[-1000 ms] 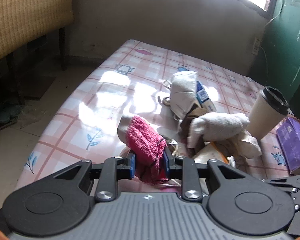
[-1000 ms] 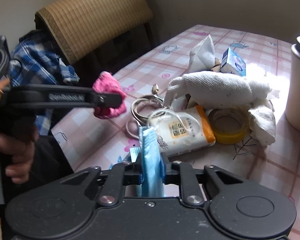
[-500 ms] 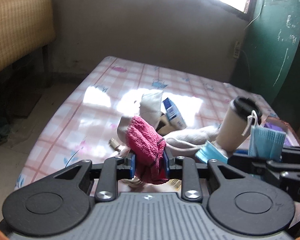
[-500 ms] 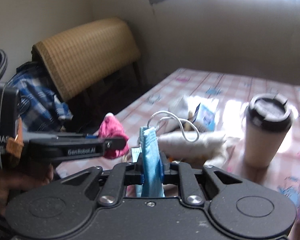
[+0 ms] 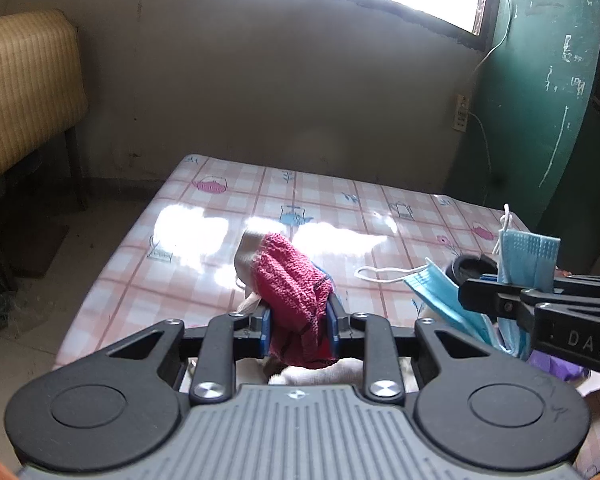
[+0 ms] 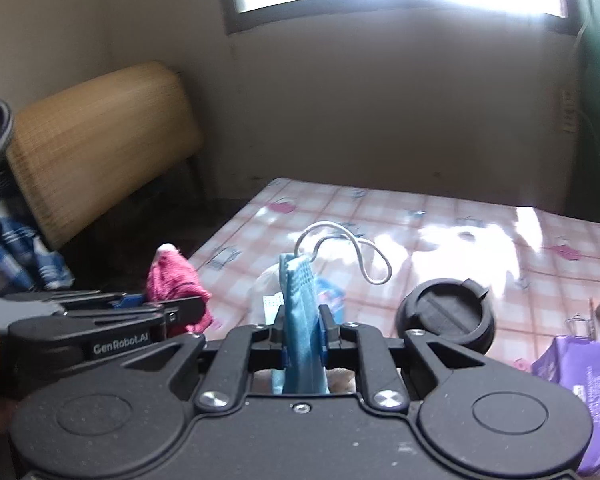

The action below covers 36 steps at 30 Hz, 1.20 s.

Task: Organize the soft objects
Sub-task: 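Carry the pink sock and blue mask with both grippers toward the cardboard box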

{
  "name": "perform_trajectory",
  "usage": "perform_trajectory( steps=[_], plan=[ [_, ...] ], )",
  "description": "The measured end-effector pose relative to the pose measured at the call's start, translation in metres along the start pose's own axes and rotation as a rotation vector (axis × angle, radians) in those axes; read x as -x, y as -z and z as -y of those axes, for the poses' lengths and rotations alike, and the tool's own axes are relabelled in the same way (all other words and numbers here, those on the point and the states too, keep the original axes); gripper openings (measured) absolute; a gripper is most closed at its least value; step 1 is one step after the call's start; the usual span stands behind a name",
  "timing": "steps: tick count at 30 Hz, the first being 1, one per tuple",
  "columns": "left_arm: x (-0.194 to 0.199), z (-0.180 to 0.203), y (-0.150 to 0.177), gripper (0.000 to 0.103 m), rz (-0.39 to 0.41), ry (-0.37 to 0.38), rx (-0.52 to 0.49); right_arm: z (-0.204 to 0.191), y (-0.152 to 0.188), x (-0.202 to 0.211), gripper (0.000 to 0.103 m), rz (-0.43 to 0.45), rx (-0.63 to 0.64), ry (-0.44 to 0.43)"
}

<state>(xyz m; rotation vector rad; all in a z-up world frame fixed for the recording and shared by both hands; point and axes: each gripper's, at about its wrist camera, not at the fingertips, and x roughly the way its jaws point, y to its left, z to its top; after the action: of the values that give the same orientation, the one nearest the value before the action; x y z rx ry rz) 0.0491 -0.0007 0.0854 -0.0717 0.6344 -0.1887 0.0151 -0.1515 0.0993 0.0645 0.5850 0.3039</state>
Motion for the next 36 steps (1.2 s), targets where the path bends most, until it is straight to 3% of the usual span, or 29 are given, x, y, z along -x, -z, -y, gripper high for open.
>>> perform_trajectory(
  steps=[7, 36],
  plan=[
    [-0.006, 0.01, -0.015, 0.028, 0.001, -0.019, -0.005, -0.002, -0.012, -0.002, 0.016, 0.024, -0.025, 0.095],
    [-0.024, 0.053, -0.027, 0.028, -0.021, 0.04, -0.041, 0.057, -0.014, 0.007, 0.016, 0.013, -0.111, 0.189]
  ],
)
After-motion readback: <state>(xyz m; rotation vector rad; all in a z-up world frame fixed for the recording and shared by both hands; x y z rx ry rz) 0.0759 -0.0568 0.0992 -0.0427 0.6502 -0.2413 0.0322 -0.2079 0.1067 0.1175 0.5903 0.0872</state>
